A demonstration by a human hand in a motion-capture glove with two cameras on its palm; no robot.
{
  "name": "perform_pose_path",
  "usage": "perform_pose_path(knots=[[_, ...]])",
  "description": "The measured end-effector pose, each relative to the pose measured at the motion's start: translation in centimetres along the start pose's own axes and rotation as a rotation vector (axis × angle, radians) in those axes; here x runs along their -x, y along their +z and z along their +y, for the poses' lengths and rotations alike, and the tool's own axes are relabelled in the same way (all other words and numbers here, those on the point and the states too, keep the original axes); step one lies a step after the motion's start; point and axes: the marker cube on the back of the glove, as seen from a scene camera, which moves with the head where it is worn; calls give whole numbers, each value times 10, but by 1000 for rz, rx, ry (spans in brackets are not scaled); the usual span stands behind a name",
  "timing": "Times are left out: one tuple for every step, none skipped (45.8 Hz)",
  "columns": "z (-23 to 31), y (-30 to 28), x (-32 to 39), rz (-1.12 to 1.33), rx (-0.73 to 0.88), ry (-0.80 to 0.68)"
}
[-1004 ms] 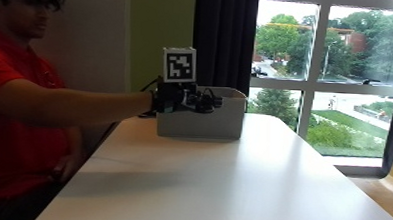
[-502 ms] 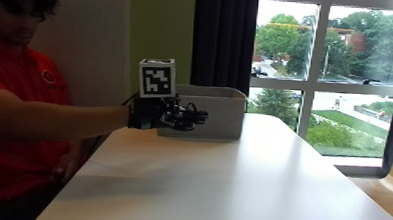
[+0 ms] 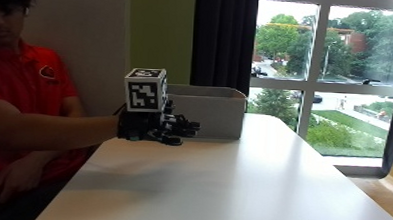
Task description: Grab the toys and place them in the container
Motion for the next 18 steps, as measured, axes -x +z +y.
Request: perform_pose_path(knots=[[0,2,0,-7,5,6],[-1,4,1,-13,10,11],[-1,6,1,-19,15,15],[-2,8,2,-25,20,17],[-2,9,2,-28,25,18],[-2,10,2,-30,29,18],[-3,11,1,-29,30,18],[-3,11,1,-27,29,19],[-3,11,0,-25,28,21],[-4,11,0,-24,25,22],[-4,10,0,-24,23,24],[-3,10,0,-25,20,24],[-2,9,0,-26,18,23],[-2,9,0,-25,15,22],[-1,9,0,-22,13,21],[0,8,0,-19,11,21],[0,8,0,-15,9,21],[0,8,0,-13,7,21]])
